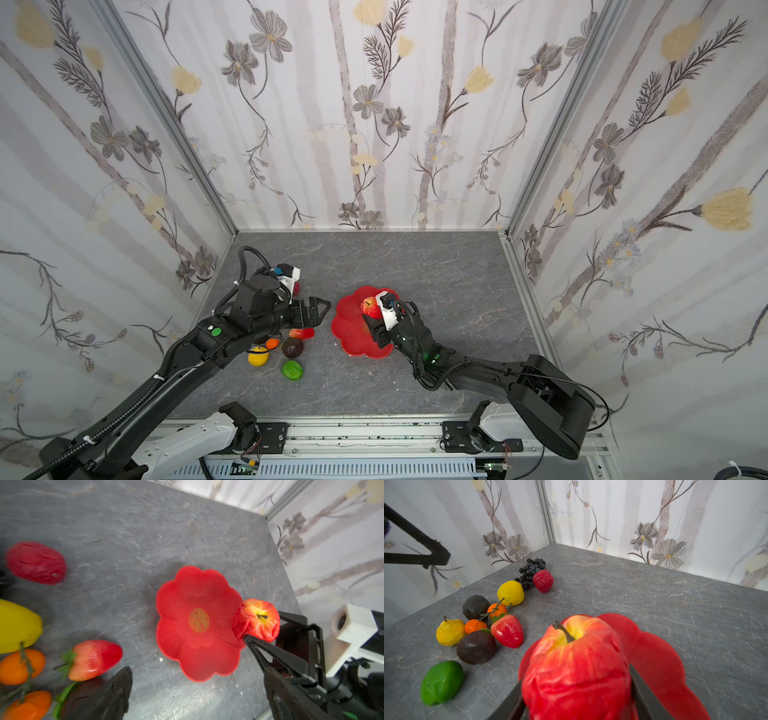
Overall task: Arrange fruit in a fruit bowl
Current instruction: Pick up the fruit from the middle-left of the table.
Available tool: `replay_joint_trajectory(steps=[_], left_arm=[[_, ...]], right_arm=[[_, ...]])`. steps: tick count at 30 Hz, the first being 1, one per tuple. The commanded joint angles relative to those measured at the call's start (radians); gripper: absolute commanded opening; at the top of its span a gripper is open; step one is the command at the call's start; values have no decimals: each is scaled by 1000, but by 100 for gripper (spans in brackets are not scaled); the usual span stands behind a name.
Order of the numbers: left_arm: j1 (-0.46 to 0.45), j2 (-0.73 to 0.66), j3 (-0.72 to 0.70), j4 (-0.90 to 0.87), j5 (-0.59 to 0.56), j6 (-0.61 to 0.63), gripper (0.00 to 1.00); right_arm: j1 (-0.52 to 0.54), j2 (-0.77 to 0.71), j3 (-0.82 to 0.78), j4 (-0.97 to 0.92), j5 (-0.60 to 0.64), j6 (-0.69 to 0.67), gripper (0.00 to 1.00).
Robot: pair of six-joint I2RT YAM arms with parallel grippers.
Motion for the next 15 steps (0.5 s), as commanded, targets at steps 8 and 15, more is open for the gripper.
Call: replay_joint_trajectory(steps=[8,15], left_arm=[[46,-112,-113,42,-137,-11,100],[51,42,-89,153,105,-64,100]], right_arm=[[29,232,102,125,126,56,52],[31,299,57,273,104,20,54]])
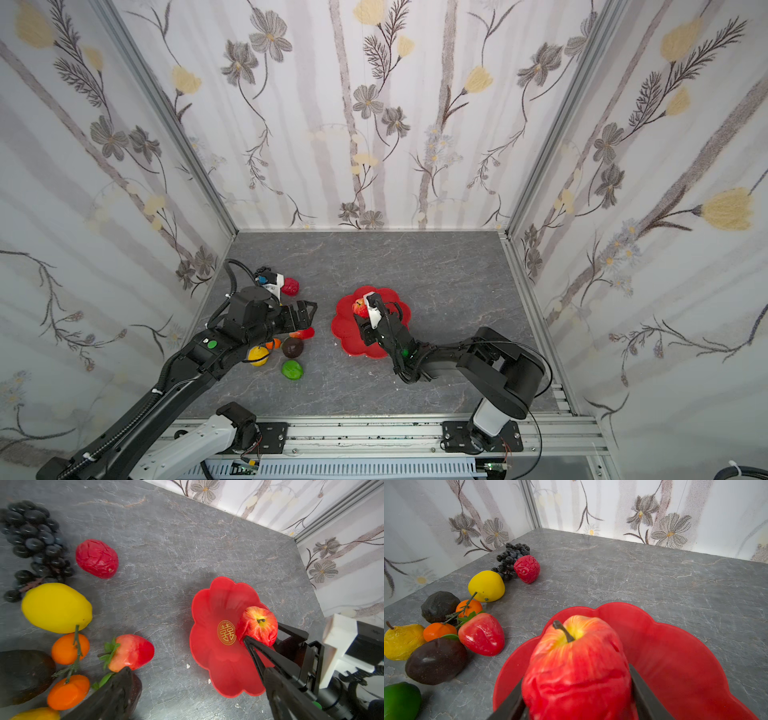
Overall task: Arrange fruit in a fruit bowl
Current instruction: Pick up the fruit from the middle-left of the table.
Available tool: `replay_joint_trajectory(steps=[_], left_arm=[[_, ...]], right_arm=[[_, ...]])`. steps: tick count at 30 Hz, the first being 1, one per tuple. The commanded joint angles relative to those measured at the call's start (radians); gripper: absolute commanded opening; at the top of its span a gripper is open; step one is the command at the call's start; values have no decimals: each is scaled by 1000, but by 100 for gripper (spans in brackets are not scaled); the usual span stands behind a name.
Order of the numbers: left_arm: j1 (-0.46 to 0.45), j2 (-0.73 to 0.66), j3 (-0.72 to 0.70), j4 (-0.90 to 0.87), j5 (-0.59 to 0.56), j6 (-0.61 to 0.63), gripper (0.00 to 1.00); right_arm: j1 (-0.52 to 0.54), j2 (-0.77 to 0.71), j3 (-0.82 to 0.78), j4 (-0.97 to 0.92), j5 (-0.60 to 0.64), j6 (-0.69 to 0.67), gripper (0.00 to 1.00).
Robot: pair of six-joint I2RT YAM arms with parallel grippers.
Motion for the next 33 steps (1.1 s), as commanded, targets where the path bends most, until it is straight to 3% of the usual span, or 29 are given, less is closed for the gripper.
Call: replay_joint_trajectory(steps=[1,5,11,18,26,33], left_arm=[[2,88,26,108,193,-51,99],[-26,216,65,152,302,-74,88],[-121,350,156,147,283,-65,70],[-143,454,223,103,229,-77,48],[-156,496,259,85,193,-85,34],[-156,519,273,40,146,-76,28]], right_arm=[[1,30,-16,160,-9,-24,54],[10,70,-27,233,-29,-42,54],[26,98,-32,273,-28,-60,54],[32,101,-48,303,-22,-59,53],[37,105,-48,316,-18,-65,53],[40,106,-51,319,-13,-65,53]])
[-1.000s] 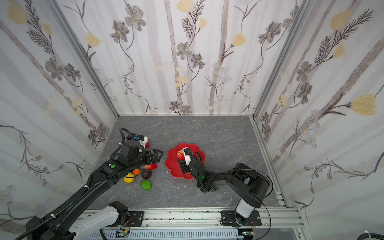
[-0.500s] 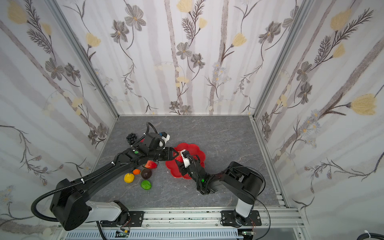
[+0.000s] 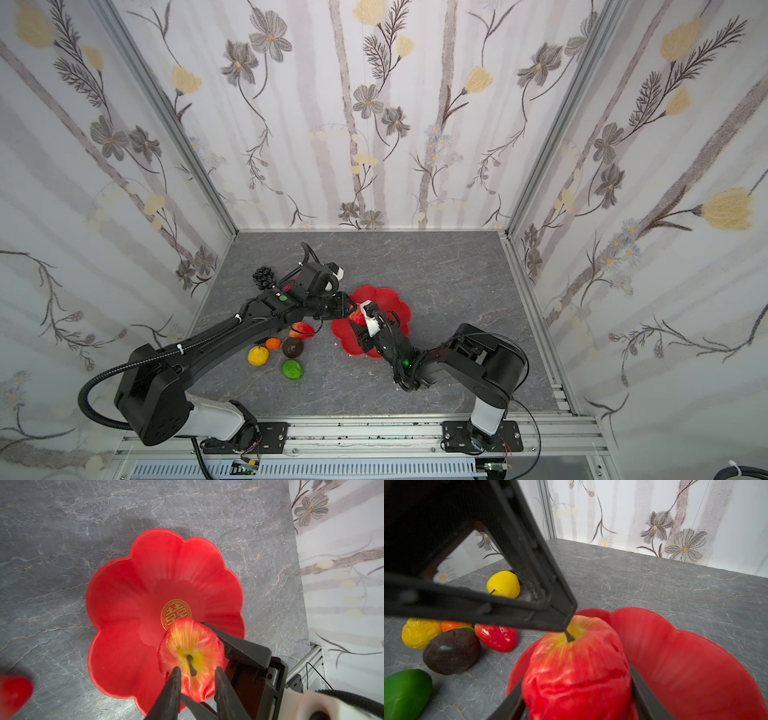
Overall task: Arrange fruit in a fruit bowl
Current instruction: Pick up the fruit from the middle-left of the table.
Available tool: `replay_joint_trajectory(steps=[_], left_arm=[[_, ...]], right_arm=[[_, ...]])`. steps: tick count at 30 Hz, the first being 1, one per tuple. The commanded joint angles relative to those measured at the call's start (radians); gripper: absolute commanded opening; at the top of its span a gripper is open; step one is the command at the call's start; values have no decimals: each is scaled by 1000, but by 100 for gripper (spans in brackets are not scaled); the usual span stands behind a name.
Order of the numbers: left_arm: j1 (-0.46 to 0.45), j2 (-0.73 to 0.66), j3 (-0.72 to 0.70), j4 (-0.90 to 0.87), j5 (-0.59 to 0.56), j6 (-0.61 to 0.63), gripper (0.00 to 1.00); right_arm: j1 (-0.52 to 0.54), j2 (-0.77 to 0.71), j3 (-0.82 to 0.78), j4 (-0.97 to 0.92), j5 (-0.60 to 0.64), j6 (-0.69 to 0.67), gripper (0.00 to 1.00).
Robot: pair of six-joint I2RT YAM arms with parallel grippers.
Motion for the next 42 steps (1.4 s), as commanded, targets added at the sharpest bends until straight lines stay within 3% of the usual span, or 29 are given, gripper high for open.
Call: replay_joint_trajectory(steps=[1,23,30,36,39,42], left_arm=[[0,8,10,-23,-28,2,26],[-13,45,26,-22,-10,11,5],[-31,46,43,-34,-51,40,2],[-63,67,74,-47,-130,84,0],[-84,97,96,-48,-173,114,0],[-109,141,117,-43,-221,137,0]], right_arm=[[3,4,4,63,5,-12,53],[11,0,3,60,9,-20,54],[10,-37,-20,48,25,6,76],[6,-189,-80,-91,14,76,99],[2,-330,-135,-210,14,108,99],[-2,-499,-168,-398,90,112,99]])
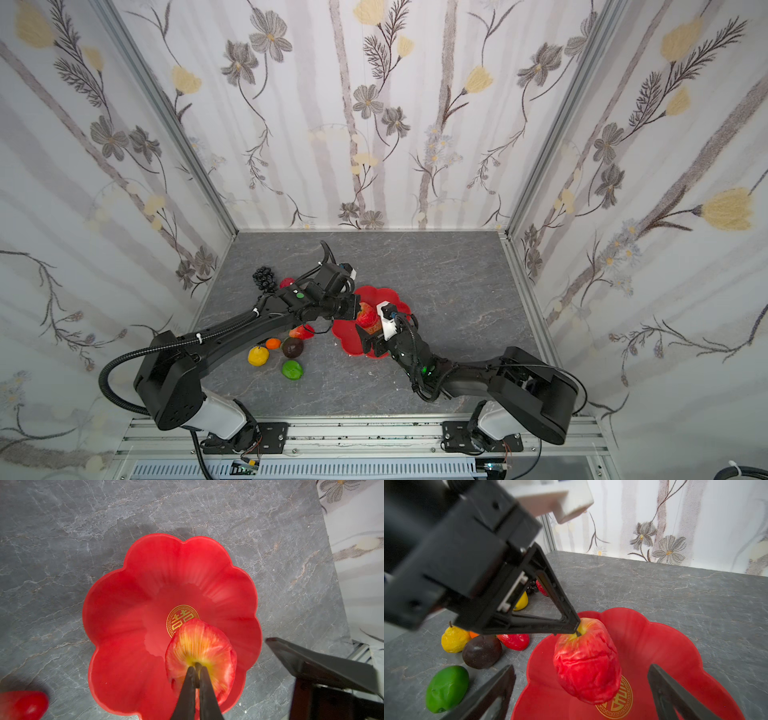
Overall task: Arrange fruit in a fruit bowl
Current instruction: Pick up the fruit from the middle-left of the table, then place the fruit in the fruit bowl.
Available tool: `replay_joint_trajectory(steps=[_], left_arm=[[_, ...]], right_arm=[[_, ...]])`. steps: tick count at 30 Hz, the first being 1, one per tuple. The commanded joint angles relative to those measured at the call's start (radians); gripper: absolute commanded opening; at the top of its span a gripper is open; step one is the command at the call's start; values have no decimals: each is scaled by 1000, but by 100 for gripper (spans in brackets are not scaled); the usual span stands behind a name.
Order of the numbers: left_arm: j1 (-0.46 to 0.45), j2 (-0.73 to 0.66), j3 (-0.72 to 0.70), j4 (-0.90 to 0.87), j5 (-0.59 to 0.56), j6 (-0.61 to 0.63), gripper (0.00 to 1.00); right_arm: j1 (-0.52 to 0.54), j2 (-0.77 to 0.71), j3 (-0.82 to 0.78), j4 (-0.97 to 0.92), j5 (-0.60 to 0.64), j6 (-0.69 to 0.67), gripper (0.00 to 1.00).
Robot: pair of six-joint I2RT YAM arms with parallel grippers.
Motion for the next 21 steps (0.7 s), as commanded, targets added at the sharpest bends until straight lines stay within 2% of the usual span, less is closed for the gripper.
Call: replay_joint_trajectory(steps=[1,3,6,10,14,21], left_arm=[[-24,44,30,2,-81,43,0],[-43,84,57,1,-116,53,0],[-72,146,91,12,-168,68,0],[-102,199,110,45,-230,78,0],[-122,223,101,79,-288,85,0],[-129,247,55,154,-332,93,0]], right_arm=[[-6,-157,-8,-272,91,27,99],[-22,-261,21,-475,132,26,99],[-86,-374,63,-672,146,64,99],[-183,-438,124,-902,163,112,99],[-242,-484,89,-913,149,108,99],[-281,-509,31,-829,99,108,99]])
